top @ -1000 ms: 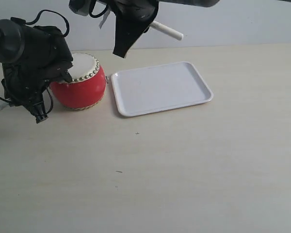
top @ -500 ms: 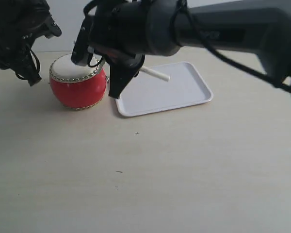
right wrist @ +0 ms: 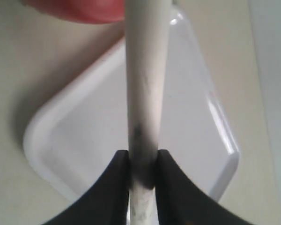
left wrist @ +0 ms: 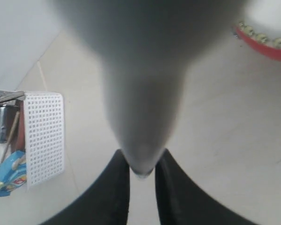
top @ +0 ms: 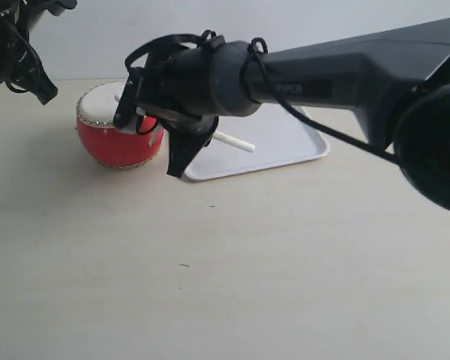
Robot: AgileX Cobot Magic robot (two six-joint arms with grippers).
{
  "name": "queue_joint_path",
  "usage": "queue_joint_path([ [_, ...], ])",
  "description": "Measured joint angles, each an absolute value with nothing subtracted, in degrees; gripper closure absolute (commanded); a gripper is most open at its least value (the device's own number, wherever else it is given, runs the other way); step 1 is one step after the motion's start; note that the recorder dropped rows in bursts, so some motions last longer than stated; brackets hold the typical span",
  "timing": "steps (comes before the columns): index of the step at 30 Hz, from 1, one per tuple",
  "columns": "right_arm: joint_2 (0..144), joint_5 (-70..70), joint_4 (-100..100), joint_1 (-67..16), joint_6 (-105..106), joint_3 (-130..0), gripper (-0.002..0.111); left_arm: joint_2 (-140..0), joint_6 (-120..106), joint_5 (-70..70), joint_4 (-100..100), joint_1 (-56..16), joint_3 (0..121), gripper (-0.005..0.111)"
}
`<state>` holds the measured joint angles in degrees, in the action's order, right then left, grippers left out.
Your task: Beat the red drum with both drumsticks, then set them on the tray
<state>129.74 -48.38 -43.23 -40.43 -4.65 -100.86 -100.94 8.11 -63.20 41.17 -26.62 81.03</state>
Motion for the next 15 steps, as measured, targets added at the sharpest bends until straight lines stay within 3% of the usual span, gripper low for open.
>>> queue_joint_path([
  [15,112.93,-56.9,-44.63,-39.22,-3.6,-100.86,0.108,-99.98,-10.5,-43.95,-2.78,-26.62,81.03,0.107],
])
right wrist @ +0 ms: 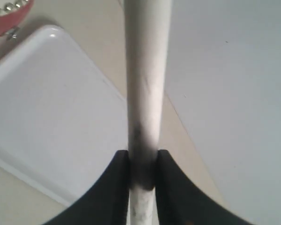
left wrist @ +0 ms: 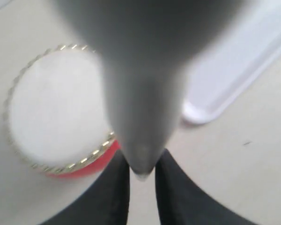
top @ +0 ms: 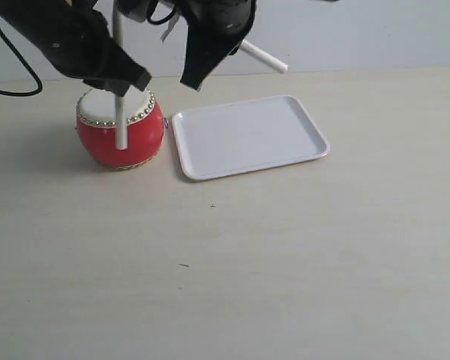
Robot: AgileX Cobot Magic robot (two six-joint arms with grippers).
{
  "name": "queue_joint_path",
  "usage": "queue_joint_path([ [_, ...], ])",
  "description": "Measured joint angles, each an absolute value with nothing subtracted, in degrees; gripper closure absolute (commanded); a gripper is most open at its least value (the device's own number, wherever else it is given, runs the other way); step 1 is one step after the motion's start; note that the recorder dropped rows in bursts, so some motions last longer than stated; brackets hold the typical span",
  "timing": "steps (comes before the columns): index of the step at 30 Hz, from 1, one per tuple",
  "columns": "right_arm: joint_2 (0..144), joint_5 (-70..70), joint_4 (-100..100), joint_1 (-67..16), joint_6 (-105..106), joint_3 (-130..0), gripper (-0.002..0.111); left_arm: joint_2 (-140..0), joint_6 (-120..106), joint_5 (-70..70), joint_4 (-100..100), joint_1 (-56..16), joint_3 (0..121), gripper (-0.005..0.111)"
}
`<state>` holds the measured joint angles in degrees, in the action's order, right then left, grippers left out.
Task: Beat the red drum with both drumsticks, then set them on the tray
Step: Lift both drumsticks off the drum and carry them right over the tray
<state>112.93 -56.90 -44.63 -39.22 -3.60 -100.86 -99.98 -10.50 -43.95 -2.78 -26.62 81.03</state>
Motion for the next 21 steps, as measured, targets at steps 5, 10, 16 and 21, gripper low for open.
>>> queue_joint_path([
  [5,110.44,-60.47,-43.48,-35.19,-2.94,-100.86,0.108,-98.98,-25.91,-39.59,-28.01,-26.62,81.03,0.107],
  [10,109.55,-61.3,-36.36,-30.51,-2.54,-100.86,0.108,-99.0,-40.46,-37.56,-53.35,-26.86,81.03,0.107],
  [16,109.75,-56.64,-23.21,-25.96,-0.7,-100.86,0.108,-99.0,-44.18,-32.09,-60.73,-26.85,81.03,0.107],
  [21,111.14,-51.75,-18.44,-24.0,-0.6,-100.86,0.108,-102.07,-45.63,-29.55,-61.79,-26.85,81.08,0.107],
])
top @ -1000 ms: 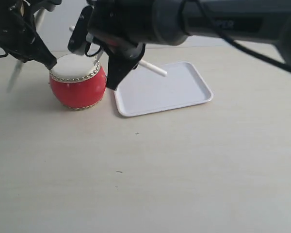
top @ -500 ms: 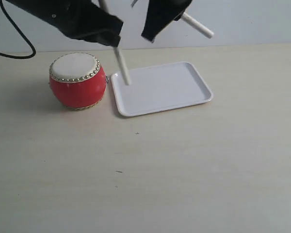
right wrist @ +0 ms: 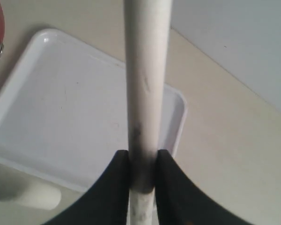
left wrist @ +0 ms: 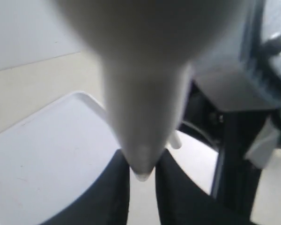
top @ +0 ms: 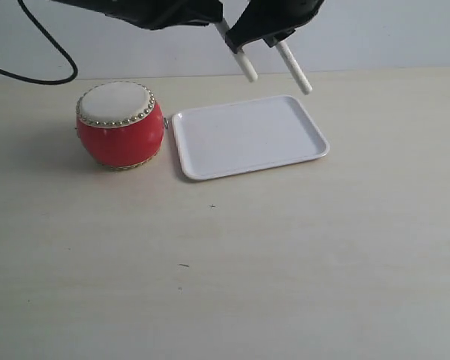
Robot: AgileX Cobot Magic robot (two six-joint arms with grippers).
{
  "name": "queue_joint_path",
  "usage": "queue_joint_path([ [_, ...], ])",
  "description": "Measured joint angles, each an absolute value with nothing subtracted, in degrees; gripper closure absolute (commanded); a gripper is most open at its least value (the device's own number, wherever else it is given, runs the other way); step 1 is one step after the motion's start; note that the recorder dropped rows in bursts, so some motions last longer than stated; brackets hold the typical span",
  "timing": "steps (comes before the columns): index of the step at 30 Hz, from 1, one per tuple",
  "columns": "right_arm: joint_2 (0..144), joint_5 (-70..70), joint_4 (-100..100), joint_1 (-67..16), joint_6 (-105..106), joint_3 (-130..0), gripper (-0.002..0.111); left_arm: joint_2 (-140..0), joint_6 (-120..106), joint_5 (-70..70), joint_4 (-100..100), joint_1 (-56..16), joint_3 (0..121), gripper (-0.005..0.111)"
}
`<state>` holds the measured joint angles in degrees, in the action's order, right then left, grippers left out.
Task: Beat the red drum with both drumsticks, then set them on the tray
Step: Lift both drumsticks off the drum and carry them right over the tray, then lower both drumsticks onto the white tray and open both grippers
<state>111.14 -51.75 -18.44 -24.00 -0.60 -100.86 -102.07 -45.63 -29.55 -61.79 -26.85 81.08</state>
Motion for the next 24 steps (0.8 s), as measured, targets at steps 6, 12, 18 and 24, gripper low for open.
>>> queue_joint_path([
  [6,114.59,-44.67,-17.64,-23.81,-0.39,-100.86,0.108,-109.62,-56.88,-23.98,-67.73,-26.85,81.08,0.107],
  [12,120.21,-40.13,-20.28,-23.69,0.0,-100.86,0.108,-116.43,-66.62,-21.52,-75.22,-26.85,81.6,0.107],
  [18,126.38,-38.71,-23.44,-23.69,-0.83,-100.86,0.108,-121.26,-68.31,-22.12,-79.14,-26.85,86.02,0.107],
  [24,128.73,-35.46,-24.06,-23.19,-2.32,-100.86,0.108,-125.02,-68.31,-23.75,-81.61,-26.85,88.58,0.107],
])
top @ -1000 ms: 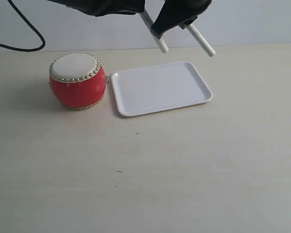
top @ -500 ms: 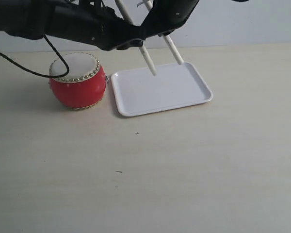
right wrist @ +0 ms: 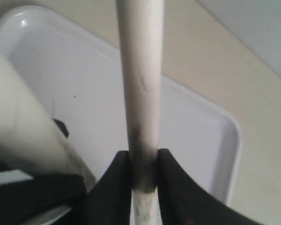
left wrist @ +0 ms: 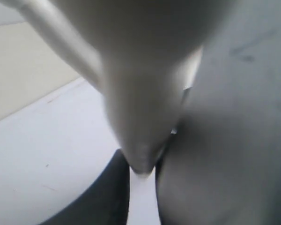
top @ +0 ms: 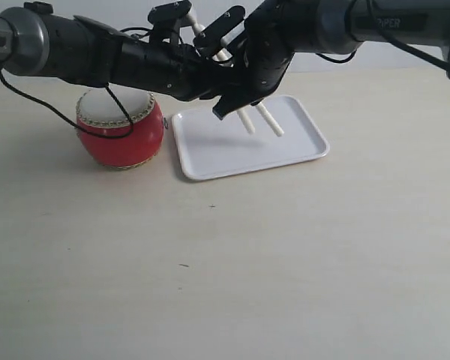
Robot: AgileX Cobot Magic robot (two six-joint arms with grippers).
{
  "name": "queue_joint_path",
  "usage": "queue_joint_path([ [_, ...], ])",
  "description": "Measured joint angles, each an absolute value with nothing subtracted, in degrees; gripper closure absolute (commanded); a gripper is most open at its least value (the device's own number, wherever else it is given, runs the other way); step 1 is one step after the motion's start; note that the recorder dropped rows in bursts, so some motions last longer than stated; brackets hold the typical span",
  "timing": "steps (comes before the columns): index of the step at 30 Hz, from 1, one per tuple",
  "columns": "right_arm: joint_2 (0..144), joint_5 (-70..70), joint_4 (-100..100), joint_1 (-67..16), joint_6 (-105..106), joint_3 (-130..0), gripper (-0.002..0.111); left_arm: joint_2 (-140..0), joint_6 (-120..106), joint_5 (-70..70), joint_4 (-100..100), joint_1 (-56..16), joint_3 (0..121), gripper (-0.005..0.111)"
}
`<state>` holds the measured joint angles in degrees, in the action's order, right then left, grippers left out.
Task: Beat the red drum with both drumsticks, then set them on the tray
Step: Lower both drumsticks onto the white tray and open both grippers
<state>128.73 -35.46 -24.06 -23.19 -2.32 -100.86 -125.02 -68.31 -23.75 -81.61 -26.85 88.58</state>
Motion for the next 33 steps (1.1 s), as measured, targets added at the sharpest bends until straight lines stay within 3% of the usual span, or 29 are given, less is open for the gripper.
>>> queue_joint_path([
  [21,134.42,-31.3,-25.27,-22.35,-3.15,-101.35,0.108,-133.35,-61.85,-29.82,-89.05,-24.64,92.36,0.106],
  [23,134.7,-31.3,-25.27,-22.0,-3.26,-101.35,0.108,-134.04,-61.48,-30.32,-89.04,-24.64,93.03,0.099],
  [28,134.96,-30.96,-25.27,-21.87,-3.42,-101.35,0.101,-135.05,-59.32,-30.82,-86.5,-24.54,94.45,0.064],
  [30,135.34,-31.49,-25.27,-21.87,-3.0,-101.35,0.098,-135.92,-57.92,-30.59,-83.83,-24.54,94.81,0.06],
  [33,135.86,-31.75,-25.27,-21.98,-2.73,-101.09,0.095,-136.87,-56.15,-30.45,-81.7,-24.54,95.15,0.064],
])
